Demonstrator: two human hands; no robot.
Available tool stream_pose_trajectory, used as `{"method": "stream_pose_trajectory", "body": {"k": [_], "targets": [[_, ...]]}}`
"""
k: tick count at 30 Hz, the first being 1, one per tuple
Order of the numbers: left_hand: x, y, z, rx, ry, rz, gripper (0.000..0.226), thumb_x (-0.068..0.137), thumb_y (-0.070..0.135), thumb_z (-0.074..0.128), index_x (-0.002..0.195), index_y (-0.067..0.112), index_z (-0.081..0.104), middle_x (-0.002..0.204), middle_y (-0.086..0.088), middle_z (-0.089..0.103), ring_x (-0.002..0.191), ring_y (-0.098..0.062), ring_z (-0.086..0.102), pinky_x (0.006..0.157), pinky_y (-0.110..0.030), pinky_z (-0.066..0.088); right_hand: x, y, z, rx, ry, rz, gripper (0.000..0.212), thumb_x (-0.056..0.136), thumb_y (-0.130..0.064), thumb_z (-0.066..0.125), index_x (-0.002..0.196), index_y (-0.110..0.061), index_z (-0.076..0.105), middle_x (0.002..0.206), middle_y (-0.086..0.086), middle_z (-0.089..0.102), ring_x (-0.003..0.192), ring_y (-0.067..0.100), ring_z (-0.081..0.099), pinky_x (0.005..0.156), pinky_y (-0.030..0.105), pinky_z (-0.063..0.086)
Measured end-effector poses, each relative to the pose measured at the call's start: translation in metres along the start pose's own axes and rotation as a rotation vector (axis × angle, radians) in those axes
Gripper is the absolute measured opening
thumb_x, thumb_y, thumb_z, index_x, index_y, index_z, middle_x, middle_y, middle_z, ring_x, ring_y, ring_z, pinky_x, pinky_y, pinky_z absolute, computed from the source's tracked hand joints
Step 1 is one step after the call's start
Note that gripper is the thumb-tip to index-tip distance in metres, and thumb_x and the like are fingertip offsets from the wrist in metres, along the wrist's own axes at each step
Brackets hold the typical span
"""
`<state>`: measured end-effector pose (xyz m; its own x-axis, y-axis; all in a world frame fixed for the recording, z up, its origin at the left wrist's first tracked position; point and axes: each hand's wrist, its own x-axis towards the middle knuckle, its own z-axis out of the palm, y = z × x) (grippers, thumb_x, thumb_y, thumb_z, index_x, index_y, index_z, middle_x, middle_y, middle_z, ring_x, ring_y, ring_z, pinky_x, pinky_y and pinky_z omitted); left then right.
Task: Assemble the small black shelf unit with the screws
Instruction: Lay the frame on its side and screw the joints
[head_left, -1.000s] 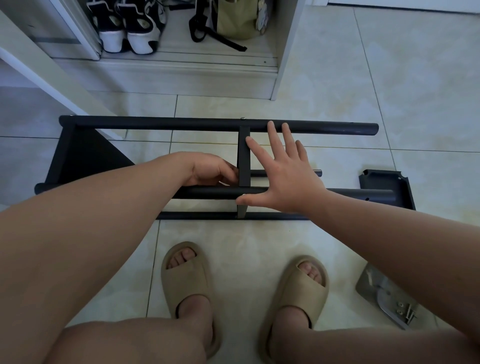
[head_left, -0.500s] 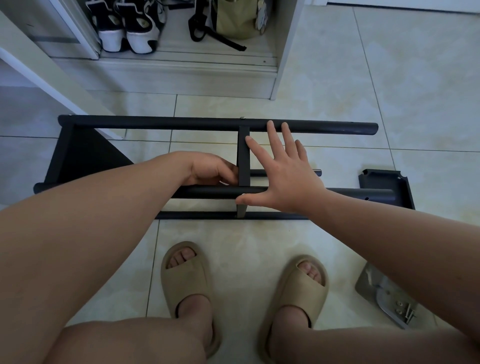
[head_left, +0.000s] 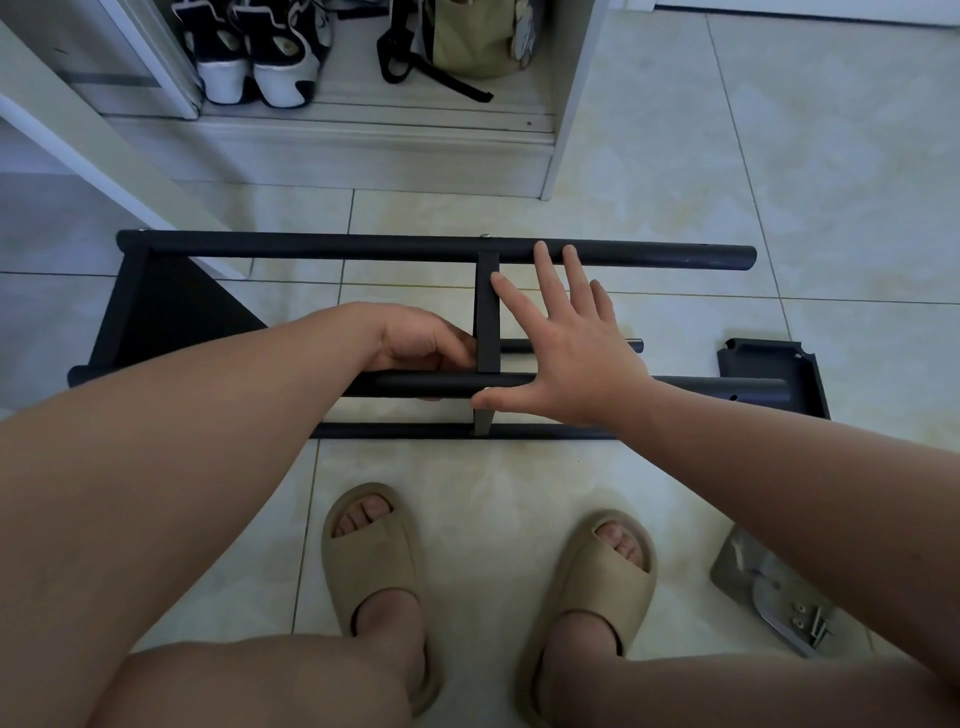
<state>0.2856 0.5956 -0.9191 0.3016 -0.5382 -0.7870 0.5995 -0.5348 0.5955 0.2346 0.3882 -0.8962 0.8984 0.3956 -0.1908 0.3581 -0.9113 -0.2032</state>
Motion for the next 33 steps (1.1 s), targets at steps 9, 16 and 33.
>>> {"method": "stream_pose_trajectory", "body": {"k": [9, 16, 33], "targets": [[0.0023, 0.0016, 0.0039, 0.015, 0.044, -0.037, 0.009, 0.092, 0.015, 0.058, 0.087, 0.015, 0.066, 0.068, 0.000, 0.060, 0.059, -0.011, 0.054, 0.058, -0.023, 0.047, 0.0002, 0.0005, 0.0011, -0.004, 0.015, -0.004, 0.126, 0.058, -0.102, 0.028, 0.162, -0.036, 0.000, 0.168, 0.012, -0.017, 0.153, 0.038, -0.018, 0.123, 0.061, 0.006], [0.0002, 0.0017, 0.0010, -0.040, 0.025, -0.002, 0.021, 0.096, 0.007, 0.052, 0.109, 0.015, 0.066, 0.089, -0.001, 0.068, 0.077, -0.013, 0.063, 0.075, -0.029, 0.050, 0.0004, 0.0007, 0.0007, 0.000, 0.006, -0.002, 0.125, 0.059, -0.102, 0.027, 0.161, -0.037, -0.001, 0.168, 0.011, -0.018, 0.153, 0.037, -0.020, 0.123, 0.061, 0.005], [-0.0003, 0.0037, 0.0054, -0.072, 0.040, -0.027, 0.017, 0.097, 0.010, 0.051, 0.104, 0.014, 0.066, 0.085, -0.002, 0.064, 0.082, -0.016, 0.060, 0.081, -0.030, 0.052, -0.0002, 0.0005, 0.0000, 0.000, 0.007, -0.004, 0.125, 0.059, -0.102, 0.029, 0.161, -0.037, -0.001, 0.168, 0.011, -0.018, 0.153, 0.037, -0.020, 0.124, 0.060, 0.005]]}}
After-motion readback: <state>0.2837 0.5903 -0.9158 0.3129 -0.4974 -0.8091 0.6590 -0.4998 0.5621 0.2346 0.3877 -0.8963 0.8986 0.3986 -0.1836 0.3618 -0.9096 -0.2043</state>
